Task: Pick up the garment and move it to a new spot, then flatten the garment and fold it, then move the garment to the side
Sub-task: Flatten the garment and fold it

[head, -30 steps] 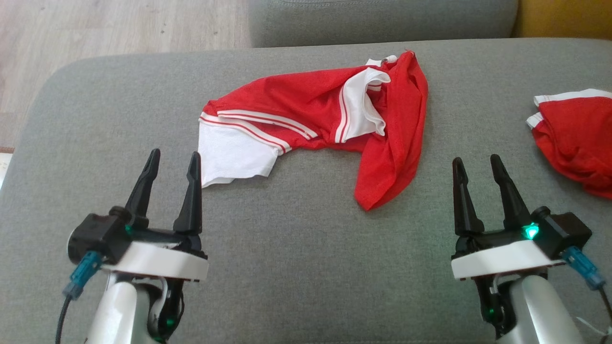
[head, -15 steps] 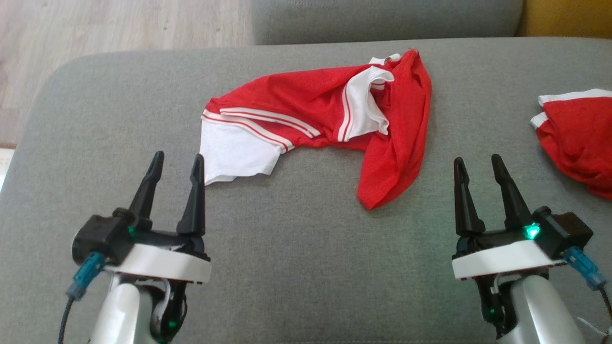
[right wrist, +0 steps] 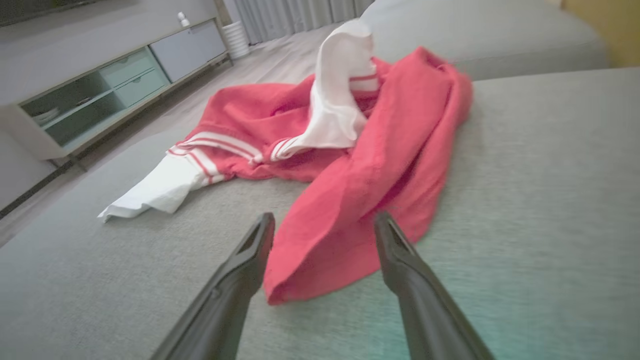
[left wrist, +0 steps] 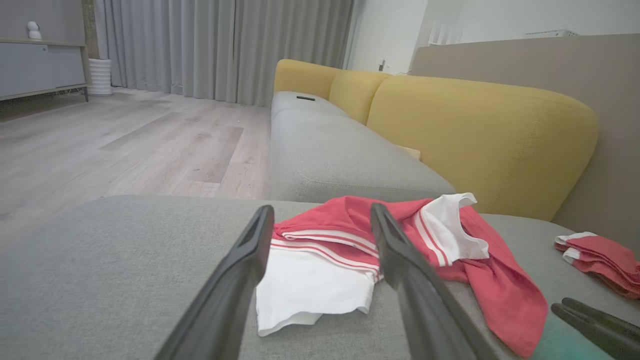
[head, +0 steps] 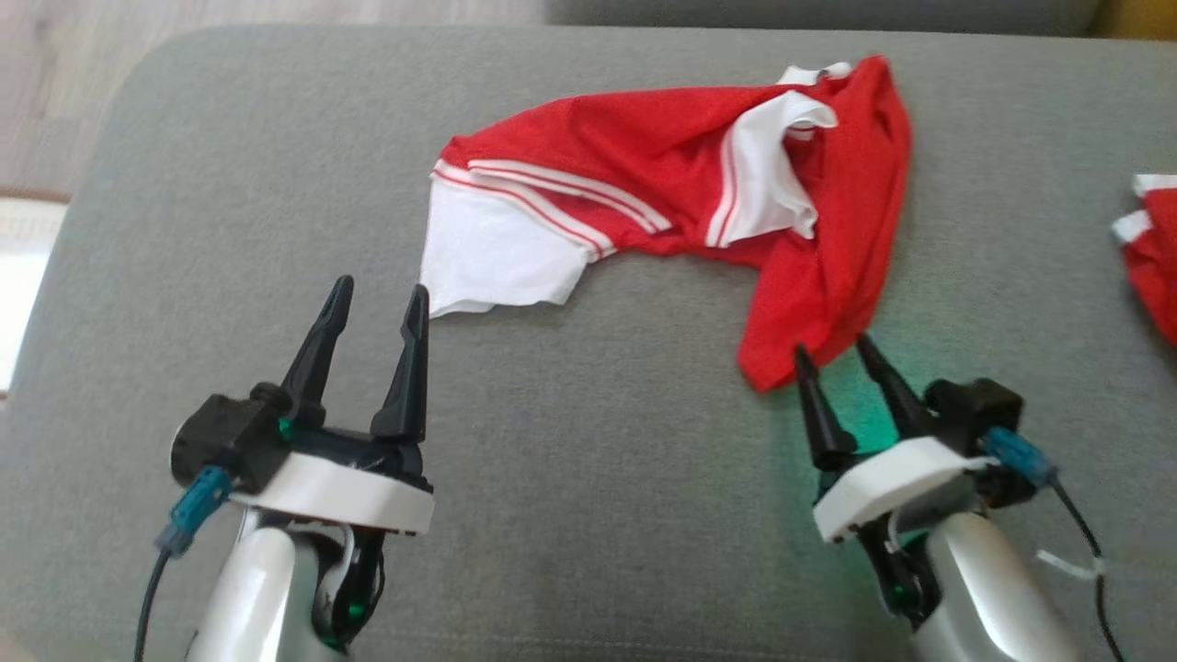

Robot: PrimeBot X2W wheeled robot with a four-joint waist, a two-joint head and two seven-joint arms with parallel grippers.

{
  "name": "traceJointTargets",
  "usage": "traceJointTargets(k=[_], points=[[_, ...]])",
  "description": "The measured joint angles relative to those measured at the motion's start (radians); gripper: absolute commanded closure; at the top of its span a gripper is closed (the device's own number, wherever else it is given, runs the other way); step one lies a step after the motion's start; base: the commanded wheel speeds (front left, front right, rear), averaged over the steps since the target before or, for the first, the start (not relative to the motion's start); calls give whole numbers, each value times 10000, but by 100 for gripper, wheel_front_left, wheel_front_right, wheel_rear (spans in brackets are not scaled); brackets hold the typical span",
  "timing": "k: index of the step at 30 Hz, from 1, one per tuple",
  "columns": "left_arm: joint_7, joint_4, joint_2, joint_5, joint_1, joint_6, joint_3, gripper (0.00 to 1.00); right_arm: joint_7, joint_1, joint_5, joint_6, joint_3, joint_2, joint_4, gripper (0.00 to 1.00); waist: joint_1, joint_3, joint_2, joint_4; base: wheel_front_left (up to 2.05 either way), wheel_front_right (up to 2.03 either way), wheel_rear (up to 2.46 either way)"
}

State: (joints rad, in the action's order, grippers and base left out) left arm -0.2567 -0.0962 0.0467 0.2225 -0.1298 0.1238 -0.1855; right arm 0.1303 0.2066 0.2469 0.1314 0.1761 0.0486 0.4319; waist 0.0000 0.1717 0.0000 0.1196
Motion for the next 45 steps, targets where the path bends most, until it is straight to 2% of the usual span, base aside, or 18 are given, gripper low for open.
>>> traceJointTargets(k=[6,7,9,14,19,25,31,32,33,34,45], points=[[0,-42,-2,94,-77,-6,-130,0,-451,568,725,0,522,10,1093,0,1,221,0,439,0,0,0],[0,-58,-2,92,-77,-6,-140,0,-485,628,905,0,606,8,1264,6,0,237,0,492,0,0,0],[0,-79,-2,92,-77,-8,-138,0,-510,772,934,0,700,8,1551,100,0,239,0,545,0,0,0],[0,-100,-2,92,-72,-73,-6,0,-123,1114,602,0,343,8,1914,100,0,137,0,401,0,0,0],[0,-102,-2,92,-70,-92,25,0,-27,1089,-280,0,-1007,8,1950,100,0,-35,0,54,0,0,0],[0,-105,-2,92,-60,-94,4,0,-318,686,-966,0,-2357,322,1296,100,0,-253,0,-393,0,0,0],[0,-125,-4,92,33,-92,-8,0,-711,245,-1609,0,-3097,527,928,100,0,-458,0,-613,0,0,0],[0,-151,-4,92,35,-92,-10,0,-790,245,-1685,0,-3235,516,825,84,0,-497,0,-636,0,0,0],[0,-178,-2,92,35,-92,-8,0,-777,245,-1755,0,-3243,493,736,3,0,-519,0,-649,0,0,0],[0,-201,-2,90,35,-92,-8,0,-775,244,-1816,0,-3233,456,642,0,0,-545,0,-662,0,0,0],[0,-282,-2,79,362,-92,56,0,90,-561,-1755,0,-2293,128,-779,0,0,-837,0,-942,0,0,0]])
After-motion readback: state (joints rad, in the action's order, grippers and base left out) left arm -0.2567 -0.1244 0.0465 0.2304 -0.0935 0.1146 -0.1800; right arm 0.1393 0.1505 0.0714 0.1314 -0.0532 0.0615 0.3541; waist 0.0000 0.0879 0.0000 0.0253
